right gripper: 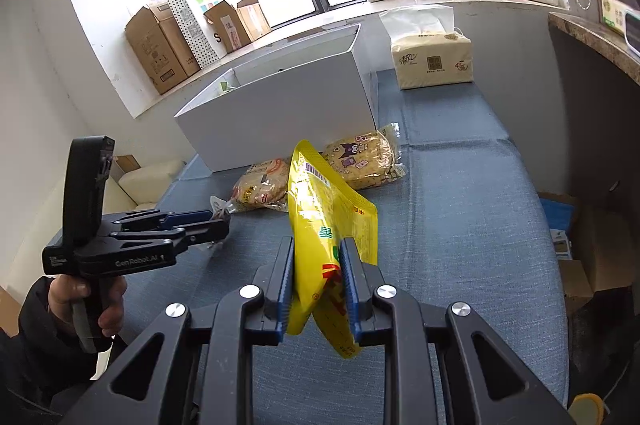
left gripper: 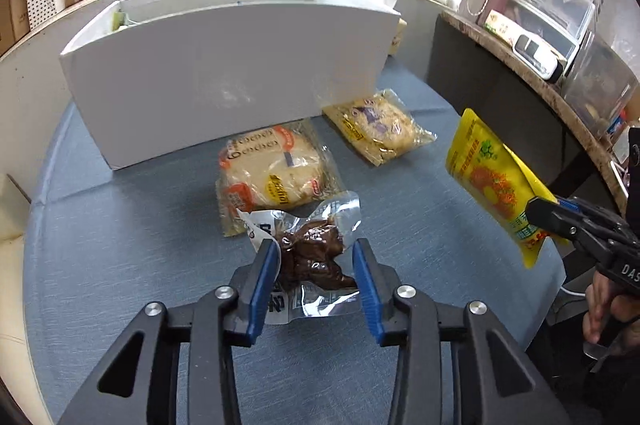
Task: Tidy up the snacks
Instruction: 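Grasp the braised-meat pack with the left tool while the right tool holds the yellow bag, then carry the meat pack and yellow bag into the box and release both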
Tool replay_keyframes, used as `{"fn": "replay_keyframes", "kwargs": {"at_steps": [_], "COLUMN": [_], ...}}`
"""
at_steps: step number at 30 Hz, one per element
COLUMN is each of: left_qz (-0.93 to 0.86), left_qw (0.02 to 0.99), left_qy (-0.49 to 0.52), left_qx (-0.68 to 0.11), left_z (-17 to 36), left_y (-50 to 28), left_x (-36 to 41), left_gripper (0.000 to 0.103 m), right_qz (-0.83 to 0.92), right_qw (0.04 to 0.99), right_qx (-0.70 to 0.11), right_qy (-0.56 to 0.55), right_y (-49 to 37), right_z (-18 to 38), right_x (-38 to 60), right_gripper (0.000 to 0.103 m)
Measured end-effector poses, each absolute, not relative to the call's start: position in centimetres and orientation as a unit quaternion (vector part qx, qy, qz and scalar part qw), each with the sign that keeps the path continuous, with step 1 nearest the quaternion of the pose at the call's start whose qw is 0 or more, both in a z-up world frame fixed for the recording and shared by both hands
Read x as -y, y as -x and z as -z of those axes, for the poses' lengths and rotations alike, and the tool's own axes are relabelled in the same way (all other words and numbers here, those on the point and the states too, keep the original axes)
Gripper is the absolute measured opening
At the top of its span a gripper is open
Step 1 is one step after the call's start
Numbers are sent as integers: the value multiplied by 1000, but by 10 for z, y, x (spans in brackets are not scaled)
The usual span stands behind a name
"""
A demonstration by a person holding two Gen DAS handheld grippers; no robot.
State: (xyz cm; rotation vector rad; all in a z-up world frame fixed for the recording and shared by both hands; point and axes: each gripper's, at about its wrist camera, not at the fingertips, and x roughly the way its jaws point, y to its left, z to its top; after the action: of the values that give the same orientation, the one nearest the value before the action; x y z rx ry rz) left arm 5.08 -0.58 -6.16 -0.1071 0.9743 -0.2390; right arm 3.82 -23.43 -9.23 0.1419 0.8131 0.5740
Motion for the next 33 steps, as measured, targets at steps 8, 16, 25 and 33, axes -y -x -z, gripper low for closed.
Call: {"fn": "replay_keyframes", "kwargs": {"at_steps": [8,16,25,33], "left_qz": [100,79,98,98], "left_qw": [893,920,942,943], "left_qy": [63,65,47,18], "left_qx": [-434,-378,-316,-319], "left_z": [27,-37,-104,-118], "left_y": [-28,-1,-23,-102], "left_x": [-10,-26,-30,-18], "left_gripper": [43,43,44,44], "right_qz": [-289,-318,-353,-386], "right_qw": [880,887,893,879], "right_qx": [-371,-324,-267,-275], "right_qy": [-74,-88,-80,-58], "right_y": [-39,-40,-62,-126], "right_z": [74,31,-27,-52], "right_x": [232,231,212,172], "right_gripper": [24,24,24,24]}}
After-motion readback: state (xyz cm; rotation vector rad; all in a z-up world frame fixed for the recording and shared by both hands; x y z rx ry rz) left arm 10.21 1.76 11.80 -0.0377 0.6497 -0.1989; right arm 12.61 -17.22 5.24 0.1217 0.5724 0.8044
